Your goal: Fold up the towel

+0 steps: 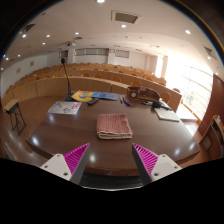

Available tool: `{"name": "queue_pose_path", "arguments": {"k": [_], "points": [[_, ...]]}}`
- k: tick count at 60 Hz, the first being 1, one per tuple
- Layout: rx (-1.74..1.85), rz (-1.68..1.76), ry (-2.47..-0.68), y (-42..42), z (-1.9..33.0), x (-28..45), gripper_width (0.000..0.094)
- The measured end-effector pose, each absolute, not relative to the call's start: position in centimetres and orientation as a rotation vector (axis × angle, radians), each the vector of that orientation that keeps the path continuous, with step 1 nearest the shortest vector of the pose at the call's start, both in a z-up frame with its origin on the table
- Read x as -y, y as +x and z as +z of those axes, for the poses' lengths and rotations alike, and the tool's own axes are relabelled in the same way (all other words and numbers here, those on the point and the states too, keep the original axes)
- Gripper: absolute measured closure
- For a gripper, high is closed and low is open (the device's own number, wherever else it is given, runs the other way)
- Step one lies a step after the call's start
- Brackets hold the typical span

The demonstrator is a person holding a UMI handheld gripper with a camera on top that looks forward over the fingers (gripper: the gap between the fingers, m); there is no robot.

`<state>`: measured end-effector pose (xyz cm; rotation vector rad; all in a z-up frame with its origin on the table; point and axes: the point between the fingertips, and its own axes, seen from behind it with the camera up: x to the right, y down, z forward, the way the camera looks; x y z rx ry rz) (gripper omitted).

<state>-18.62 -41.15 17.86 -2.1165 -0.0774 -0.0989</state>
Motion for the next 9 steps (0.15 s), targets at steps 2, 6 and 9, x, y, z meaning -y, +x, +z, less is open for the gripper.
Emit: {"name": "queue_pose_path", "arguments": {"k": [2,6,9], "points": [[0.078,-0.101,-2.108,-18.9,18.3,41.7,0.0086],[0.079,-0.114,-2.097,-19.1,18.7,42.4,0.0087],[0.077,-0.115,-2.094,-19.4,18.9,42.8,0.009]]}}
